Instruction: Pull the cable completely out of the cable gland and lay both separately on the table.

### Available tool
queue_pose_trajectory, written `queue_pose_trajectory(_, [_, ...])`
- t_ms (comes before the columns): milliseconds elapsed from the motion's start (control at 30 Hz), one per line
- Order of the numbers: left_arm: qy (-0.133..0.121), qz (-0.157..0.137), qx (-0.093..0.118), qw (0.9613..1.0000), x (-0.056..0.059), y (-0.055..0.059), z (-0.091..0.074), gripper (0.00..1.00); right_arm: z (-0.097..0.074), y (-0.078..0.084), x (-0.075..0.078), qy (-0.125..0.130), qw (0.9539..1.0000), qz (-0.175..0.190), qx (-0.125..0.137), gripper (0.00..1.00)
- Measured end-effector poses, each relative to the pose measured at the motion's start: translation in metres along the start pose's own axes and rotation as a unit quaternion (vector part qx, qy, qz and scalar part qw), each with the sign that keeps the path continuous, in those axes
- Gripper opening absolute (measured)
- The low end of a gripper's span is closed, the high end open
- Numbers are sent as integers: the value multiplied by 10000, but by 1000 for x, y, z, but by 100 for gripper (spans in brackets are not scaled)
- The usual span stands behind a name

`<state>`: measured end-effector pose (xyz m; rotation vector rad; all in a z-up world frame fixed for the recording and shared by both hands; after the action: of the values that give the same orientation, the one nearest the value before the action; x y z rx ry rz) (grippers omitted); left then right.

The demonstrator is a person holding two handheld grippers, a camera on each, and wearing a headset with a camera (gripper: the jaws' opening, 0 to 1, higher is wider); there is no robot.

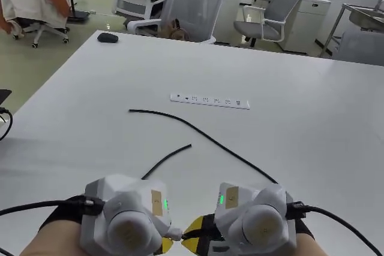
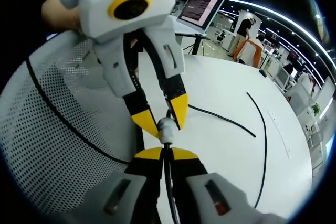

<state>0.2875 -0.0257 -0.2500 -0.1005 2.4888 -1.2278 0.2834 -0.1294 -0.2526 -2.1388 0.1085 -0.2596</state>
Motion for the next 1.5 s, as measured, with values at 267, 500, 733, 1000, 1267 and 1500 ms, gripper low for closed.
queue_pose_trajectory(267, [-68,65,-63,9999,-2,2,1,18,1,11,4,82,9994,11,-350,3])
queue_pose_trajectory(500, [-77,75,-83,9999,-2,0,-1,18,-3,27,7,197,9954,-16,-937,3])
queue_pose_trajectory(733, [-84,37,-65,9999,-1,0,-3,18,-10,41,13,382,9896,90,-1383,3])
queue_pose_trajectory(1000, [-89,-6,-44,10000,-4,4,1,18,-20,54,21,740,9794,387,-1839,4])
queue_pose_trajectory(1267, [-102,-8,-39,9999,-5,4,1,17,-27,68,23,851,9682,524,-2293,5])
queue_pose_trajectory(1500, [-93,-16,-79,9999,-2,3,-1,17,-15,50,14,481,9841,525,-1630,18])
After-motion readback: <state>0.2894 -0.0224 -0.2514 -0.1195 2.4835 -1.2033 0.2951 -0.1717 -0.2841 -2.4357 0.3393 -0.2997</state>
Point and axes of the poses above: the centre of the closed fingertips' face, and the gripper's own axes: z roughly forward along the fingers, x roughly to its right, y roughly out of its underside, the point moved 8 cm from there along -z, roughly backward along the fingers, and after that the axes turned 14 degrees about x, right-handed, at the moved point
